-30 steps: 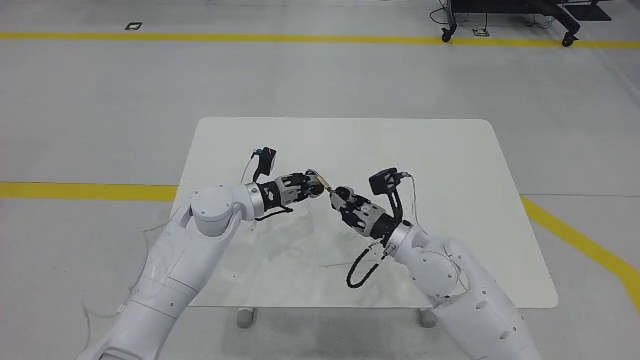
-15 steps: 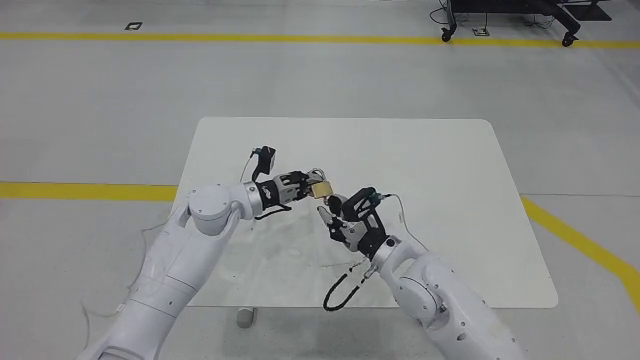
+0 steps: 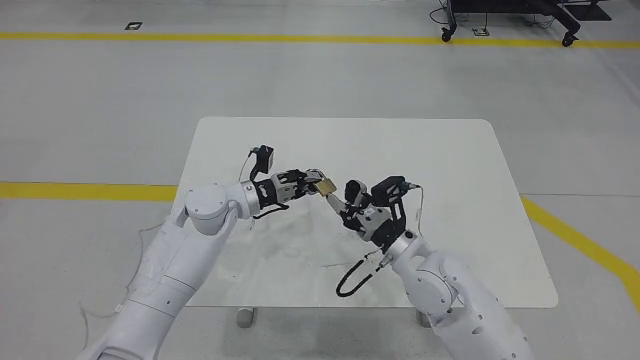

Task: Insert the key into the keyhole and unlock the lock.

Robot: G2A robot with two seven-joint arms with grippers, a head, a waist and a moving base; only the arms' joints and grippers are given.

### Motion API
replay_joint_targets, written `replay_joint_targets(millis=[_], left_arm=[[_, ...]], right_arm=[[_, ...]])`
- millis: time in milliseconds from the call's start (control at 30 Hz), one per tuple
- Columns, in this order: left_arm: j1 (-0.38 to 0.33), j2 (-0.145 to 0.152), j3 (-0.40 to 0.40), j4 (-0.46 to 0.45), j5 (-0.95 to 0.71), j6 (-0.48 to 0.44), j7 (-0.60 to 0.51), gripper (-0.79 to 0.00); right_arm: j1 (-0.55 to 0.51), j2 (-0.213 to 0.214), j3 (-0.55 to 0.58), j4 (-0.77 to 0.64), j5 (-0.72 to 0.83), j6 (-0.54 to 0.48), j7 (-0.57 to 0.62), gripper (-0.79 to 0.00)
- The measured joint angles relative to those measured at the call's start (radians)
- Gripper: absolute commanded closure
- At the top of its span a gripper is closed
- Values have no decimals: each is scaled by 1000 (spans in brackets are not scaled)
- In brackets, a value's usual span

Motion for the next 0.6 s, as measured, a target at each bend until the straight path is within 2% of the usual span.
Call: replay_joint_targets(millis=[33, 67, 233, 467, 600], left_arm=[[0, 0, 0, 0, 0, 0, -1, 0], [0, 0, 0, 0, 1, 1, -2, 0], [-2, 0, 22, -9, 45, 8, -10, 0], [3, -7, 89, -36, 140, 26, 12, 0], [-16, -18, 159, -31, 231, 76, 32, 0]], right_arm=[[-1, 1, 13, 2, 32, -9, 2, -573], [-3, 1, 26, 3, 65, -16, 4, -785], [-19, 7, 110, 1, 213, -46, 4, -785], [-19, 7, 111, 1, 214, -46, 4, -785], [-19, 7, 111, 1, 214, -46, 4, -785]])
